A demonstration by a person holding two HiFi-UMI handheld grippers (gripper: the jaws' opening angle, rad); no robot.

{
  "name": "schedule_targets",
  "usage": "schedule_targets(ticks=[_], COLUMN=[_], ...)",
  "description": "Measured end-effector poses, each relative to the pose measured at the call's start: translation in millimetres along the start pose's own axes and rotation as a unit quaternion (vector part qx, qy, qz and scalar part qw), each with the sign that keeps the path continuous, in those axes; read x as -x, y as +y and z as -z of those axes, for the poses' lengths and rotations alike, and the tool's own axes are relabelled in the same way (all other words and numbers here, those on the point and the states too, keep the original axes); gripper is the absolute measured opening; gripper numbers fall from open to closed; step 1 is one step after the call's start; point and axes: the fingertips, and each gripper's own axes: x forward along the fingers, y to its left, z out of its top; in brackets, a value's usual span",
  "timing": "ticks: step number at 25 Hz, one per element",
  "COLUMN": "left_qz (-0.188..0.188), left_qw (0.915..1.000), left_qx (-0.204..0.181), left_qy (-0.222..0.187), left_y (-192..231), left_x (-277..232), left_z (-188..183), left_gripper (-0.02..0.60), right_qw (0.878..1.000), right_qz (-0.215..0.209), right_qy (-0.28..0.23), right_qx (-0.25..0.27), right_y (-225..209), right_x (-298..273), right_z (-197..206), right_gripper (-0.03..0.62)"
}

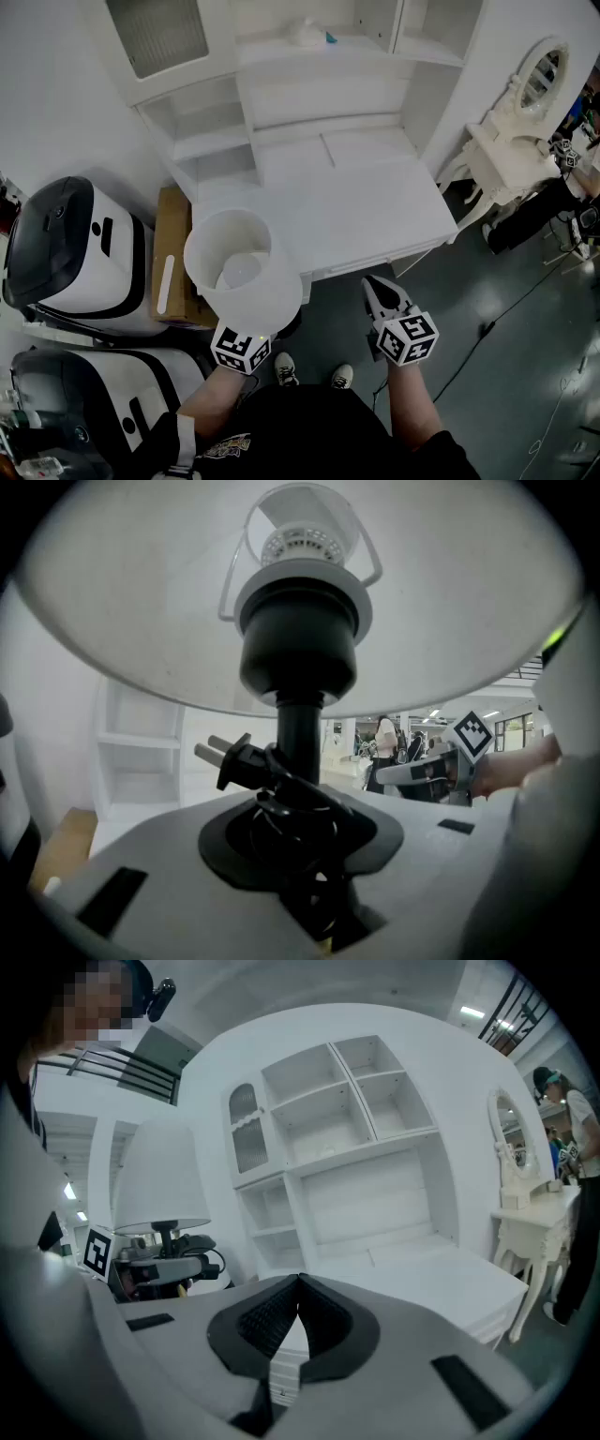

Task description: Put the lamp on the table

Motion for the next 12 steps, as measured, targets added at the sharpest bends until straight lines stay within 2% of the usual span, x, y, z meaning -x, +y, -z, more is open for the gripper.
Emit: schedule_targets(ticks=[12], left_qz=[0.007], left_qw=[1.0], left_qx=[0.004], left_qy=[0.002], left_y=[3.3], left_x=[2.5], left_z=[0.6], left_gripper=[0.124], right_qw=[1.0], right_qz=[0.0], right_qy=[-0.007], right_qx=[0.009], right_y=[9.7], right_x=[-1.0], right_z=[-1.7], right_gripper=[0.026])
